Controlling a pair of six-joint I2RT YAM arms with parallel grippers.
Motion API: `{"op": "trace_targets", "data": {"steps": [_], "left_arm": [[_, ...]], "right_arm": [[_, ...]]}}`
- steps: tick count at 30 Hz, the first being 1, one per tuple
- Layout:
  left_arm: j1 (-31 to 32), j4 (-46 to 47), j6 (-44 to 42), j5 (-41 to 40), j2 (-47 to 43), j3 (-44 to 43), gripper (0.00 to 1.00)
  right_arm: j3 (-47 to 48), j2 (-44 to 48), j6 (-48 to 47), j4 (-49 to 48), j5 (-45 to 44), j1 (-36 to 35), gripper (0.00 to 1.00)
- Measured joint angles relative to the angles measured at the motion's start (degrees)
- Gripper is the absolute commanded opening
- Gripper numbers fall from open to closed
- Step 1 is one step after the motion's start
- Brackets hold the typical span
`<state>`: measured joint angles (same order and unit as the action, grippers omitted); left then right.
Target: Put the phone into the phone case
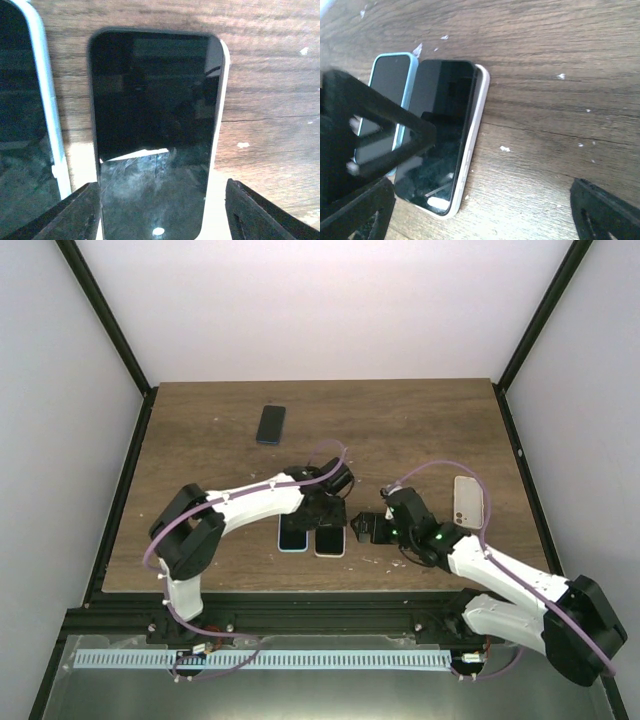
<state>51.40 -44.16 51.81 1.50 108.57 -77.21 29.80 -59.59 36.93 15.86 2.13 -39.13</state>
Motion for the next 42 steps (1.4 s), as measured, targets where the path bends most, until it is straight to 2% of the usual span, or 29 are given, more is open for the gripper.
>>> {"op": "trace_targets", "data": {"steps": [5, 10, 18, 24, 30, 36, 42], "left_arm": [[-2.29, 1.75, -0.70, 0.72, -6.97, 3.76, 0.64], [-6.67, 4.26, -1.77, 1.75, -11.98, 8.85, 0.60], [-8.72, 9.86, -6.80, 4.09, -11.02, 11.41, 0.57], [-9.01, 12.15, -10.43, 4.09, -5.77, 8.44, 0.57], [-9.14, 12.09, -12.44, 2.73, -2.64, 8.15, 0.58], [-9.14, 15.02, -13.44, 4.39, -2.64, 8.70, 0.49], [-9.14, 16.87, -13.42, 7.15, -2.64, 9.86, 0.51]], "right_arm": [[-1.64, 0.11, 0.00, -3.13, 3.93, 0.00, 0.62], [-1.68, -5.07, 1.25, -8.48, 7.72, 0.11, 0.49], [-0.52, -16.59, 1.73, -14.12, 11.54, 0.57, 0.44], [-0.26, -22.95, 2.34, -20.61, 14.75, 3.21, 0.43], [-0.24, -25.11, 2.75, -24.28, 15.93, 3.50, 0.40], [-0.20, -27.06, 2.54, -26.84, 16.46, 3.50, 0.38], [0.09, -27.58, 1.53, -28.04, 16.33, 3.50, 0.35]]}}
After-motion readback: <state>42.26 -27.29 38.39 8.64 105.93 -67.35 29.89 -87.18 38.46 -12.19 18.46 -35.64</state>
